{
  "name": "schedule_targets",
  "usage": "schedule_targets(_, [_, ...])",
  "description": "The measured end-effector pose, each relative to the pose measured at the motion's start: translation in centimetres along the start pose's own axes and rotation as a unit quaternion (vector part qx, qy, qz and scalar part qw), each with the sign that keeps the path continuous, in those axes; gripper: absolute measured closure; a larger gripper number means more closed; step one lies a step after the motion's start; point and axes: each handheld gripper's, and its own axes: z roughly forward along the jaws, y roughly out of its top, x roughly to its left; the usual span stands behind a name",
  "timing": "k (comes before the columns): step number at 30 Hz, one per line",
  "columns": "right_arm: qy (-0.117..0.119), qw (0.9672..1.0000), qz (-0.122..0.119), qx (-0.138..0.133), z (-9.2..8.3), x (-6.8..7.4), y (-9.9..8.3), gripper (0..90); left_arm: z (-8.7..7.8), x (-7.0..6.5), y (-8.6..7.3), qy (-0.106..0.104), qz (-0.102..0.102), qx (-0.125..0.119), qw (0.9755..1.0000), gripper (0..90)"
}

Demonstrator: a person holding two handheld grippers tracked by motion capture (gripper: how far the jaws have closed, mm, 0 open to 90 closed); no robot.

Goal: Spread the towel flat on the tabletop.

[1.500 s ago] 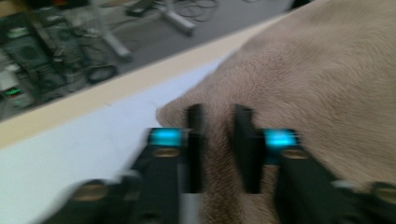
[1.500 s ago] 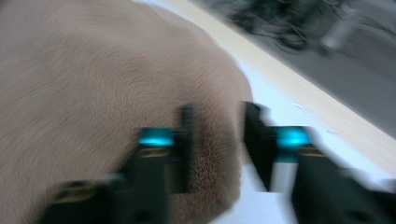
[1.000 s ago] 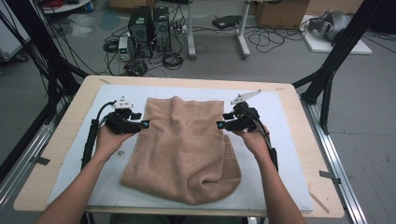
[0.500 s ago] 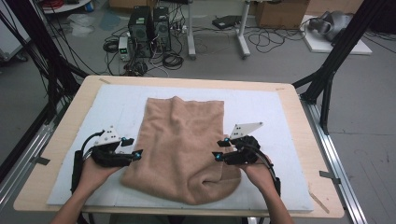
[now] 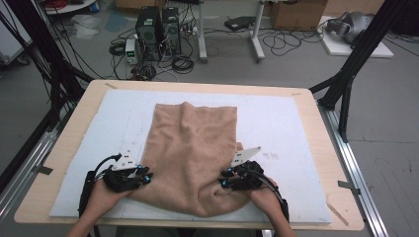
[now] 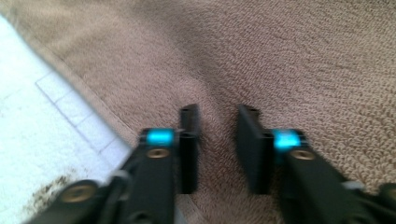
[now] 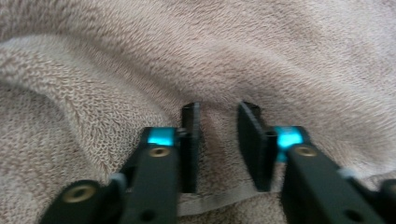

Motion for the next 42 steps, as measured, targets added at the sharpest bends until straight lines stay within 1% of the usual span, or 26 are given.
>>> schedule_targets(2, [0.011,0.9999,0.005,-0.004,0.1,-0.3,0.0,83.1,0.1,0.0,0.2,0.0,-0.002,0.003,1.0,84.3])
schedule_targets(3, [0.015,0.9999,0.004,-0.005,0.0,-0.4,0.1,84.6,0.1,0.1,0.3,-0.002,-0.003,0.006,1.0,85.3])
schedule_targets(5, [0.014,0.9999,-0.007,-0.002,-0.1,-0.4,0.3,85.5,0.1,0.2,0.3,-0.002,-0.008,0.005,1.0,86.3])
schedule_targets(6, [0.013,0.9999,-0.008,-0.002,-0.3,-0.3,0.4,85.6,0.0,0.3,0.3,-0.001,-0.01,0.002,0.9999,86.5])
schedule_targets(8, [0.011,0.9999,-0.011,-0.004,-0.6,-0.3,0.7,85.7,-0.3,0.3,0.5,0.003,-0.015,-0.008,0.9998,86.7])
schedule_targets(12, [0.0,0.9997,-0.016,-0.017,-1.7,-0.5,1.2,85.7,-0.9,0.8,1.1,0.009,-0.026,-0.031,0.9992,86.8])
schedule_targets(14, [-0.011,0.9994,-0.016,-0.028,-2.4,-0.9,1.6,85.7,-1.0,1.1,1.5,0.008,-0.03,-0.033,0.999,86.9])
schedule_targets(16, [-0.016,0.999,-0.012,-0.04,-3.1,-1.2,1.9,85.7,-1.1,1.3,2.0,0.015,-0.028,-0.036,0.9988,87.0])
schedule_targets(17, [-0.022,0.9988,-0.014,-0.042,-3.4,-1.4,2.0,85.7,-1.1,1.4,2.3,0.018,-0.027,-0.04,0.9987,87.0])
schedule_targets(19, [-0.029,0.9985,-0.011,-0.046,-3.9,-1.9,2.3,85.7,-1.1,1.9,3.1,0.02,-0.033,-0.048,0.9981,86.9])
schedule_targets(20, [-0.033,0.9983,-0.008,-0.047,-4.1,-2.1,2.4,85.7,-1.1,2.1,3.5,0.025,-0.03,-0.048,0.9981,86.9])
schedule_targets(23, [-0.052,0.9974,-0.003,-0.049,-4.6,-3.1,2.9,85.7,-0.5,3.3,5.2,0.038,-0.037,-0.06,0.9968,86.9])
schedule_targets(26, [-0.074,0.996,0.013,-0.049,-4.8,-4.8,3.2,85.8,0.4,4.4,6.7,0.048,-0.044,-0.067,0.9956,86.9])
schedule_targets(27, [-0.079,0.9952,0.023,-0.054,-4.9,-5.5,3.2,85.8,0.8,4.9,7.3,0.051,-0.052,-0.07,0.9949,86.9])
schedule_targets(28, [-0.081,0.9945,0.034,-0.058,-4.9,-6.3,3.3,85.8,1.2,5.3,7.8,0.058,-0.056,-0.076,0.9938,86.9])
schedule_targets(29, [-0.091,0.9934,0.043,-0.054,-4.9,-7.0,3.3,85.8,1.8,5.8,8.2,0.065,-0.057,-0.073,0.9935,86.9])
schedule_targets(31, [-0.107,0.9915,0.058,-0.046,-4.7,-8.6,3.3,85.8,2.9,6.7,8.9,0.071,-0.072,-0.073,0.9922,86.8])
schedule_targets(32, [-0.111,0.9905,0.069,-0.042,-4.5,-9.3,3.2,85.8,3.5,7.0,9.0,0.077,-0.073,-0.074,0.9915,86.9])
schedule_targets(33, [-0.116,0.9892,0.08,-0.041,-4.3,-10.0,3.0,85.8,4.2,7.4,9.0,0.078,-0.078,-0.068,0.9915,86.8])
schedule_targets(35, [-0.113,0.9879,0.101,-0.033,-3.4,-11.1,2.6,85.7,5.6,7.9,8.7,0.073,-0.095,-0.049,0.9916,86.4])
schedule_targets(37, [-0.107,0.9867,0.121,-0.019,-2.5,-11.8,2.0,84.9,6.5,8.2,8.3,0.067,-0.103,-0.031,0.9919,84.1])
schedule_targets(38, [-0.104,0.9867,0.124,-0.017,-2.2,-12.0,1.8,83.7,6.7,8.2,8.1,0.062,-0.101,-0.024,0.9927,82.0])
schedule_targets(39, [-0.105,0.9861,0.127,-0.021,-2.2,-12.0,1.7,80.6,6.7,8.1,8.1,0.063,-0.093,-0.018,0.9935,78.0])
schedule_targets(40, [-0.109,0.9858,0.125,-0.025,-2.3,-11.9,1.8,77.6,6.5,8.0,8.2,0.064,-0.087,-0.017,0.994,73.0])
schedule_targets(41, [-0.11,0.9862,0.12,-0.029,-2.6,-11.8,1.8,75.7,6.2,8.0,8.2,0.062,-0.088,-0.022,0.9939,70.8])
schedule_targets(42, [-0.111,0.9864,0.116,-0.033,-2.9,-11.7,1.9,74.1,5.5,7.9,8.3,0.06,-0.089,-0.034,0.9936,69.0])
